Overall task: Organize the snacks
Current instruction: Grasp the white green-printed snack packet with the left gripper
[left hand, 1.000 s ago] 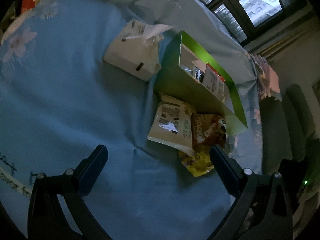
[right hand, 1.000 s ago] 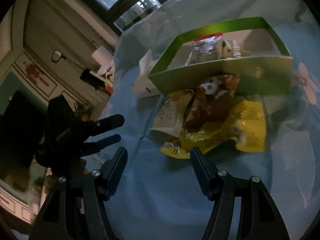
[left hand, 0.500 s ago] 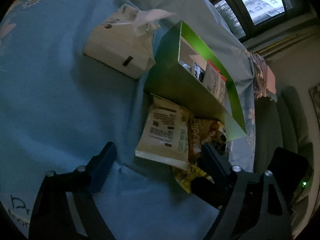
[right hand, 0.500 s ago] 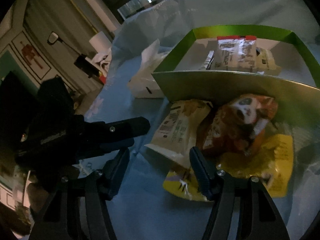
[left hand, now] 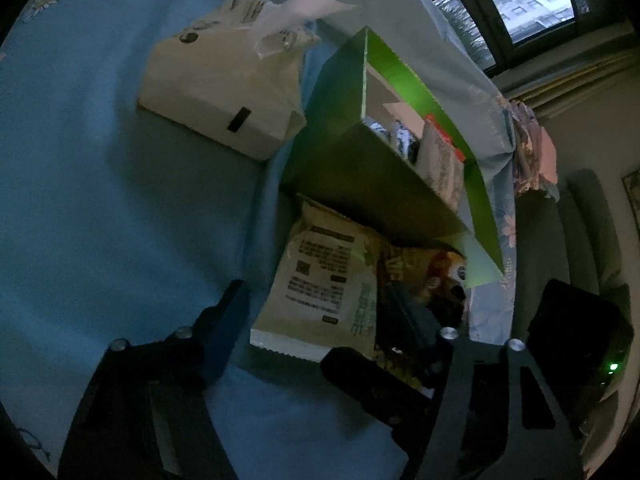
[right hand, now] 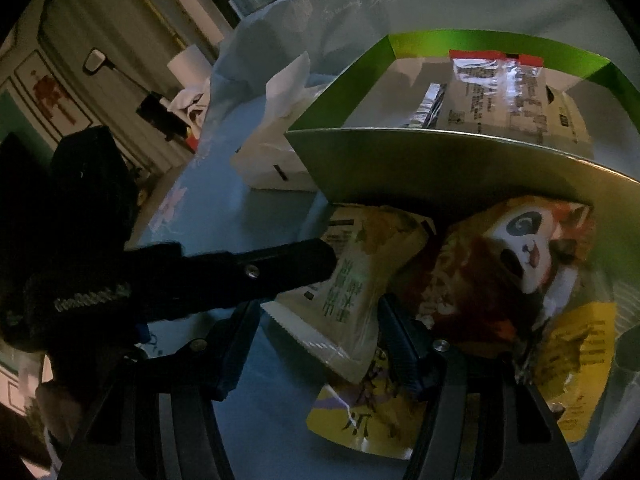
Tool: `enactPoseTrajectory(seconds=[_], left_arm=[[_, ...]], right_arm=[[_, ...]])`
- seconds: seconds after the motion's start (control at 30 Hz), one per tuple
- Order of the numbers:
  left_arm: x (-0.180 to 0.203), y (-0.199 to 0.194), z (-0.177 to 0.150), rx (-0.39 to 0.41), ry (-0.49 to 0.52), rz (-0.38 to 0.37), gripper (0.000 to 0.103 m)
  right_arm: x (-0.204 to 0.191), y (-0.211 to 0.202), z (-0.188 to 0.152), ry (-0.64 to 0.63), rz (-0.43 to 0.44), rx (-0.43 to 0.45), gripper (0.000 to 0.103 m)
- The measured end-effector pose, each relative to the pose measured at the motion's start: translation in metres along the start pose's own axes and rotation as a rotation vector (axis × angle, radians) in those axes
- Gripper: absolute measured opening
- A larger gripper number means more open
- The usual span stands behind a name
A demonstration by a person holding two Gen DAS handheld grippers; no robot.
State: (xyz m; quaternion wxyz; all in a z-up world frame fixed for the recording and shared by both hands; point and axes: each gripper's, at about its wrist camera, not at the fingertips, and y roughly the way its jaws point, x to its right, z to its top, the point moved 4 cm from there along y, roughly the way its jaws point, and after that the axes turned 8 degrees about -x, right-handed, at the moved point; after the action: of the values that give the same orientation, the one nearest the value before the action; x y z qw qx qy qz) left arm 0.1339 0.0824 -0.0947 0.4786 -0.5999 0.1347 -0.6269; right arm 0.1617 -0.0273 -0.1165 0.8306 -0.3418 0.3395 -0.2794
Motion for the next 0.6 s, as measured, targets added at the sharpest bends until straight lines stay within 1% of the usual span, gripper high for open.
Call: enactPoseTrajectory(seconds=[0.07, 0.1, 0.13, 0.17, 0.27, 0.3, 0.33, 0.43, 0.53, 0.6], left_arm=[[0.0, 0.0, 0.0, 0.002, 0.003, 0.004, 0.062], [0.0, 0.0, 0.0, 0.002, 0.002, 0.004, 0.061], [-0.001, 0.0, 0.0, 0.002, -0.002, 0.006, 0.057], [-0.002, 0.0, 0.0, 0.002, -0.006, 0.011, 0.051], [-0.005, 0.001, 0.0, 0.003, -0.016, 0.021, 0.041], [-0.007, 0.001, -0.001, 0.002, -0.019, 0.022, 0.039], [-0.007, 0.001, -0.001, 0.003, -0.017, 0.028, 0.036], [-0.005, -0.001, -0.003, 0.009, -0.009, 0.042, 0.032], [0.0, -0.003, -0.004, 0.015, 0.008, 0.05, 0.029], [0.004, -0.007, -0.006, 0.021, 0.014, 0.044, 0.028]], right_arm=[[0.0, 0.003, 0.001, 0.005, -0.005, -0.007, 0.064], [0.0, 0.005, 0.003, 0.005, -0.009, -0.01, 0.061], [-0.002, 0.007, 0.004, 0.001, -0.018, -0.014, 0.055], [-0.002, 0.008, 0.004, -0.004, -0.028, -0.017, 0.052], [-0.001, 0.01, 0.003, -0.016, -0.057, -0.02, 0.04], [-0.001, 0.01, 0.002, -0.021, -0.07, -0.017, 0.033], [0.0, 0.01, 0.002, -0.023, -0.073, -0.015, 0.029], [-0.001, 0.008, 0.001, -0.04, -0.066, -0.008, 0.019], [-0.004, 0.007, 0.002, -0.063, -0.07, 0.001, 0.016], [-0.004, 0.004, 0.001, -0.058, -0.058, 0.01, 0.015]])
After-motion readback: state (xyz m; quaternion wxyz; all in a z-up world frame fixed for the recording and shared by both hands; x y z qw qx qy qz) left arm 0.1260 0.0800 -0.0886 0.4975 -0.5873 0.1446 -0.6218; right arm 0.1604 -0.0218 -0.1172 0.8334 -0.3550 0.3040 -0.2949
